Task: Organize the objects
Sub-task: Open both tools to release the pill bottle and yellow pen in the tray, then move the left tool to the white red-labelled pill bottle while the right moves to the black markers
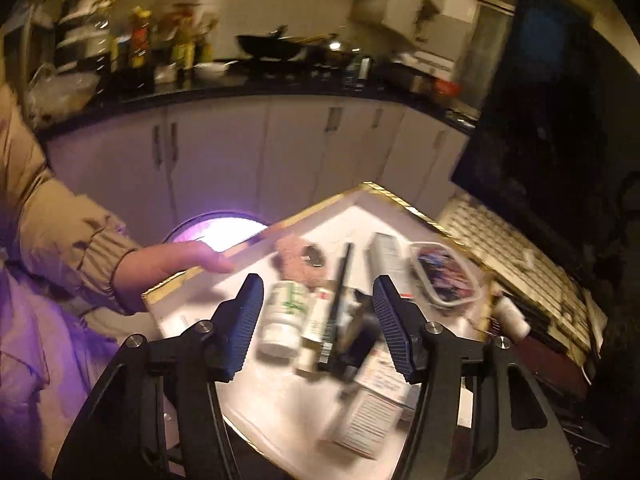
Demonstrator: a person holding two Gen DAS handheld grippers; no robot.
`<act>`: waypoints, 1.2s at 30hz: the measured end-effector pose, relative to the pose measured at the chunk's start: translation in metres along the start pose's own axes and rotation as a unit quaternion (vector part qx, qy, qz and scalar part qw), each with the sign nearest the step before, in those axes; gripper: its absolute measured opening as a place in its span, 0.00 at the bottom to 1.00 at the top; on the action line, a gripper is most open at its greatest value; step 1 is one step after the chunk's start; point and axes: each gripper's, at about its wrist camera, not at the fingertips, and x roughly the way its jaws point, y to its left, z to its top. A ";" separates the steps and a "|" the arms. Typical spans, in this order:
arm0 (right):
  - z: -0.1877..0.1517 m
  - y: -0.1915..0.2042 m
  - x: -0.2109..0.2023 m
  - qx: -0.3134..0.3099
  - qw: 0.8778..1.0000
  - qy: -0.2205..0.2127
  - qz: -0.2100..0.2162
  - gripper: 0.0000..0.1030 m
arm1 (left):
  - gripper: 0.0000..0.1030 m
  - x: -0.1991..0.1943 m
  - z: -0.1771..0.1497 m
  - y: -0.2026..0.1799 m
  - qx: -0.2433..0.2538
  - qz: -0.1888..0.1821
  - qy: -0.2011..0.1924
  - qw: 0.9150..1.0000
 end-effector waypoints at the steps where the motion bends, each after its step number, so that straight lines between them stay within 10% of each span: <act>1: -0.003 -0.002 -0.009 -0.001 1.000 -0.005 -0.004 0.55 | 0.56 -0.004 -0.002 -0.007 0.007 -0.015 0.002 1.000; 11: -0.035 -0.063 -0.091 0.051 0.995 -0.052 -0.067 0.55 | 0.56 -0.009 -0.032 -0.101 0.111 -0.121 0.053 0.985; 22: -0.068 -0.114 -0.131 0.093 0.981 -0.058 -0.158 0.55 | 0.56 0.065 -0.051 -0.177 0.064 -0.208 0.244 0.945; 36: -0.074 -0.135 -0.127 0.125 0.983 -0.048 -0.123 0.55 | 0.56 0.148 -0.022 -0.235 0.058 -0.102 0.257 0.959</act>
